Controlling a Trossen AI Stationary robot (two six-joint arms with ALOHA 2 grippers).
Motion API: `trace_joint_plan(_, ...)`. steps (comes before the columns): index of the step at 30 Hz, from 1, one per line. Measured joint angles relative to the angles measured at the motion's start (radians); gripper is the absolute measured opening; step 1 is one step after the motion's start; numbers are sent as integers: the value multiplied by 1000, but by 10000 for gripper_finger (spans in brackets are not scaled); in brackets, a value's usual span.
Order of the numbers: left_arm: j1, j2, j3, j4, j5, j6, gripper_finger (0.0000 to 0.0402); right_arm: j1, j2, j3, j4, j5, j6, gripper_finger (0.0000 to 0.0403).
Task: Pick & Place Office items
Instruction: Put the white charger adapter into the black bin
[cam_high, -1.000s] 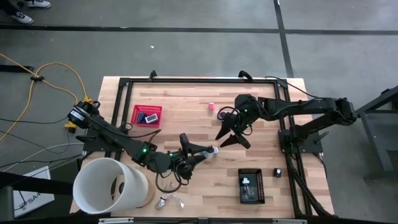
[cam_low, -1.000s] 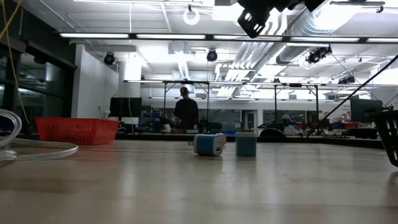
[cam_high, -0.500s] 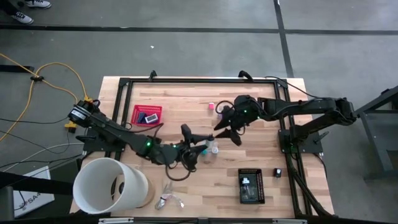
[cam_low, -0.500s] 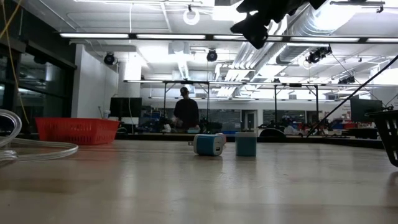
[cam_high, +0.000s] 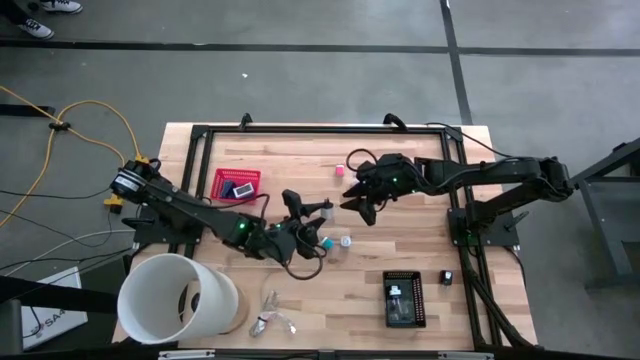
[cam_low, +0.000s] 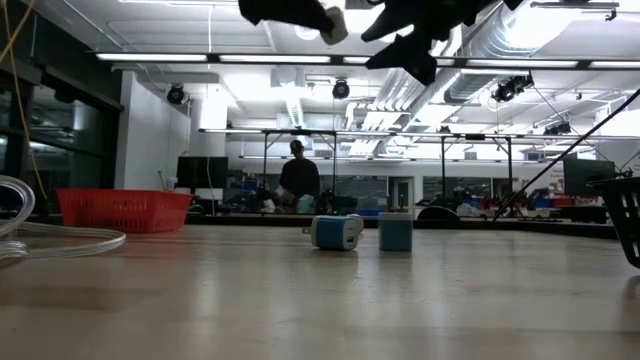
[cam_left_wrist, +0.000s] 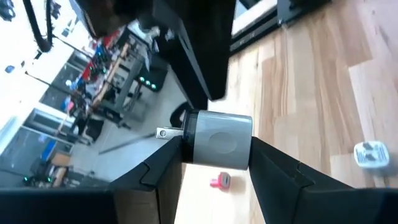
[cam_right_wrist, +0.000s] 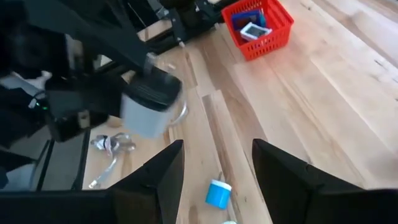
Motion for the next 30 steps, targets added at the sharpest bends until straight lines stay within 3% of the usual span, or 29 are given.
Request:
trace_joint_plan(13,80,0,0,-74,-1,-120,158,0,0,0,46,62,26,176)
trace_joint_plan(30,125,43,0,-65,-51,-117,158,-3,18,0,101,102,-1,176)
